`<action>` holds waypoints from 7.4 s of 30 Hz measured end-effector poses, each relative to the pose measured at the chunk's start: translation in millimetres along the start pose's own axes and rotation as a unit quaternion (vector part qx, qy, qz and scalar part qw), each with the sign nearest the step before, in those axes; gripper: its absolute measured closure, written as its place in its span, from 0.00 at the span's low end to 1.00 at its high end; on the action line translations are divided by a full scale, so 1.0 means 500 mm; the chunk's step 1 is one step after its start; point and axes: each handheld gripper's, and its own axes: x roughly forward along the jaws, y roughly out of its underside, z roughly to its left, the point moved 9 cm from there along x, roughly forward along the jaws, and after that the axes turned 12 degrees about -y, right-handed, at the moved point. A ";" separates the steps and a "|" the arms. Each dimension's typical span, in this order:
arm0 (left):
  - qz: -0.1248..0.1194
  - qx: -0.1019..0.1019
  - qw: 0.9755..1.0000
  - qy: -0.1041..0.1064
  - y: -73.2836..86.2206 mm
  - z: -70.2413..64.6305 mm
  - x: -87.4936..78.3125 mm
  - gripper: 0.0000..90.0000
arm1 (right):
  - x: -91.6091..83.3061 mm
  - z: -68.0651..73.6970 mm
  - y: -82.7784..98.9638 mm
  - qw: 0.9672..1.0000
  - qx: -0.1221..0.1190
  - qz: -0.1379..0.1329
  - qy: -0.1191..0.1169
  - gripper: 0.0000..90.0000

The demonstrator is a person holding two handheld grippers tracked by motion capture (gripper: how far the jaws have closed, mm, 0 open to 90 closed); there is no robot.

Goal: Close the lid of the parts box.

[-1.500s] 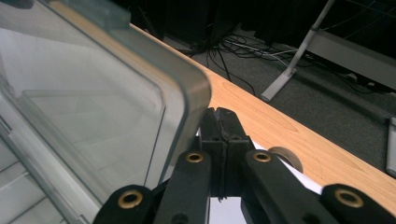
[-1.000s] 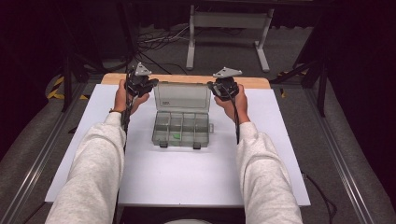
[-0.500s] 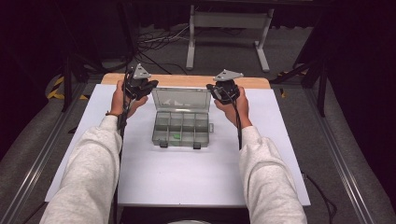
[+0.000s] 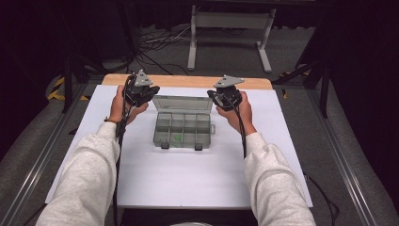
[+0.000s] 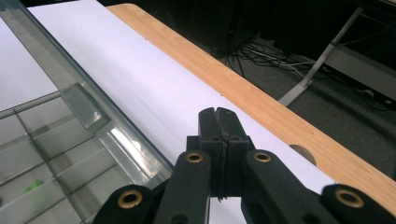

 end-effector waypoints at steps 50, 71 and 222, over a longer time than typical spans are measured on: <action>-0.017 0.090 0.993 0.080 0.084 -0.126 -0.112 1.00 | -0.035 0.152 0.079 0.993 -0.061 0.054 -0.091 1.00; -0.007 0.090 0.992 0.086 0.151 -0.150 -0.109 1.00 | -0.030 0.178 0.138 0.991 -0.051 0.064 -0.103 1.00; -0.124 0.015 0.990 0.061 0.212 -0.134 -0.208 0.04 | -0.118 0.175 0.183 0.998 -0.046 -0.038 0.014 0.06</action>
